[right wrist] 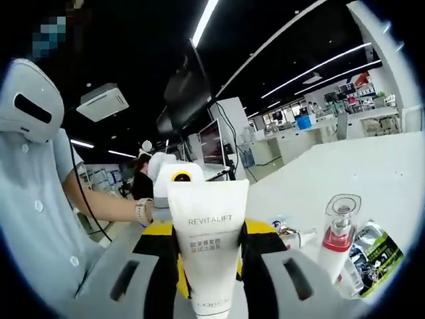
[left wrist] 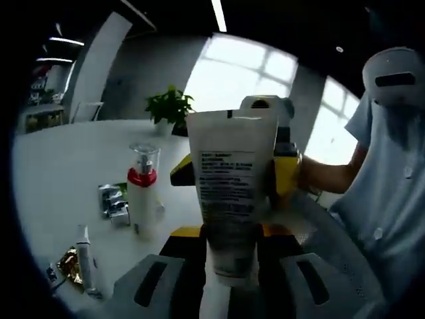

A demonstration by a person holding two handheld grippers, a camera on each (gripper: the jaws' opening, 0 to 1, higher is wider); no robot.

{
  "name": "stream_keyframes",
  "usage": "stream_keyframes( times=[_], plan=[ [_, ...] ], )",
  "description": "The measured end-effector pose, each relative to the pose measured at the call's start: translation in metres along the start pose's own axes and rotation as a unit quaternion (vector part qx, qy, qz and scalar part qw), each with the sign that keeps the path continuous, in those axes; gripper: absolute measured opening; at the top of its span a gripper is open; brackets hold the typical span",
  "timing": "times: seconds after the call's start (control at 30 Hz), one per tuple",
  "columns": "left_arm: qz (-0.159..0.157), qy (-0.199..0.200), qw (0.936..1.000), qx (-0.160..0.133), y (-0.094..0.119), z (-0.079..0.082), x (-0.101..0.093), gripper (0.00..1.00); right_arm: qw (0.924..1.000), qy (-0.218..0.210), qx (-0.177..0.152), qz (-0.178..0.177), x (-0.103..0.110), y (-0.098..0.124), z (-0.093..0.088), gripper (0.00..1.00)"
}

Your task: Arrange the skincare products in the storage area until every visible bottle or jar stands upright without overlapping.

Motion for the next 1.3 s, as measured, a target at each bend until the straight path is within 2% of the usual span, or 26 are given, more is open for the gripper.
stream_keyframes(
  times=[0.2,0.43,0.67,0.77,0.93,1.03,1.17,1.3],
  plan=[
    [0.010,-0.023,0.9996,0.017,-0.004,-0.005,0.005,0.26,0.9995,0.025,0.008,-0.015,-0.005,0.001,-0.006,0.36],
    [0.022,-0.044,0.9972,0.055,-0.010,-0.014,0.006,0.26,0.9980,0.045,0.026,-0.037,-0.009,0.003,-0.017,0.36],
    [0.034,-0.065,0.9935,0.087,-0.012,-0.021,0.008,0.26,0.9956,0.062,0.037,-0.060,-0.013,0.003,-0.025,0.36],
    [0.044,-0.082,0.9900,0.106,-0.012,-0.022,0.014,0.26,0.9933,0.070,0.042,-0.082,-0.019,0.002,-0.026,0.36],
    [0.062,-0.089,0.9877,0.112,-0.012,-0.021,0.021,0.26,0.9906,0.073,0.034,-0.111,-0.025,0.002,-0.025,0.36],
    [0.070,-0.091,0.9866,0.116,-0.013,-0.024,0.023,0.26,0.9885,0.076,0.041,-0.124,-0.028,0.003,-0.027,0.36],
    [0.077,-0.086,0.9874,0.108,-0.014,-0.023,0.022,0.25,0.9881,0.072,0.029,-0.133,-0.028,0.005,-0.026,0.36],
    [0.114,-0.108,0.9822,0.103,-0.016,-0.021,0.017,0.25,0.9853,0.076,0.021,-0.152,-0.027,0.007,-0.027,0.36]
  ],
)
Point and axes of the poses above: the point that each gripper's makers call its tool centre point, and the gripper's own axes: y roughly backward along the fingers, x roughly to its left, z roughly out of its top, the point moved 7 cm from there along y, roughly backward along the fingers, and after that the axes turned 11 degrees about -y, right-handed, at the moved point
